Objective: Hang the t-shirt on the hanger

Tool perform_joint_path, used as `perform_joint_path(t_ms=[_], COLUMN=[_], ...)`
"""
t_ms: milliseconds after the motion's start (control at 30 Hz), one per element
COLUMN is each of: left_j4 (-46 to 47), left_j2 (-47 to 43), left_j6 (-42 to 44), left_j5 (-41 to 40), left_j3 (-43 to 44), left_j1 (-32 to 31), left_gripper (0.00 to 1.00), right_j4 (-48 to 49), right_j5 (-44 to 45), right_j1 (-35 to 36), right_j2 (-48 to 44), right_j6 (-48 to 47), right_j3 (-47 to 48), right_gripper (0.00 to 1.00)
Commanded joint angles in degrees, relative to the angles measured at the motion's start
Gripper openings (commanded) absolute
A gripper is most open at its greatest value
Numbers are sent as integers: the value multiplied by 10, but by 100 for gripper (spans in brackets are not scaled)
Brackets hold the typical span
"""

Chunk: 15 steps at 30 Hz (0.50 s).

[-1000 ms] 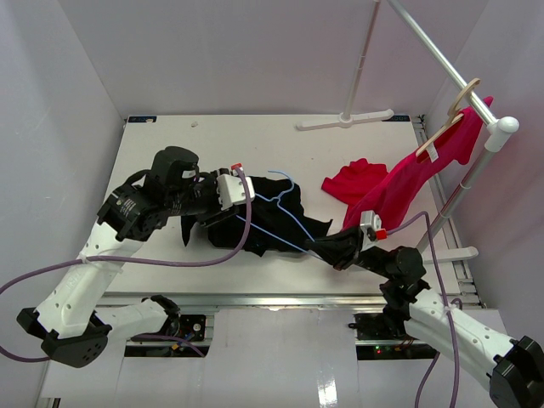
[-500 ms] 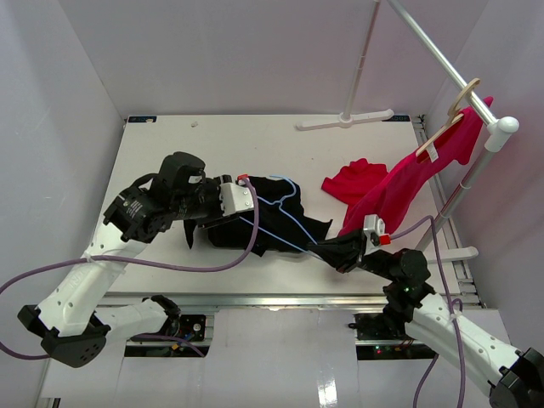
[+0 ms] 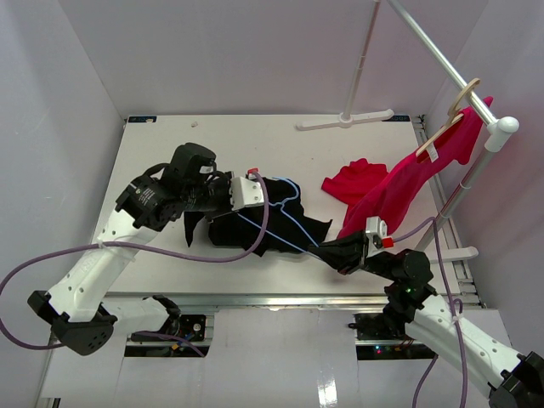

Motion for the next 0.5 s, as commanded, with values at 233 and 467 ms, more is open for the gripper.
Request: perform_joint_path(t_ms=[233, 467], left_j4=[-32, -22], left_j2=[-30, -61], left_j6=[-3, -11], left_j5=[217, 224], left_j3=[52, 56], left_j1=[-2, -2], left_gripper=[0, 38], right_j4=[45, 25], right_j5=[-110, -121], right_j1=[2, 3], right_j2=[24, 25], right_j6=[-6, -4], right_j3=[79, 102], right_gripper=[8, 8])
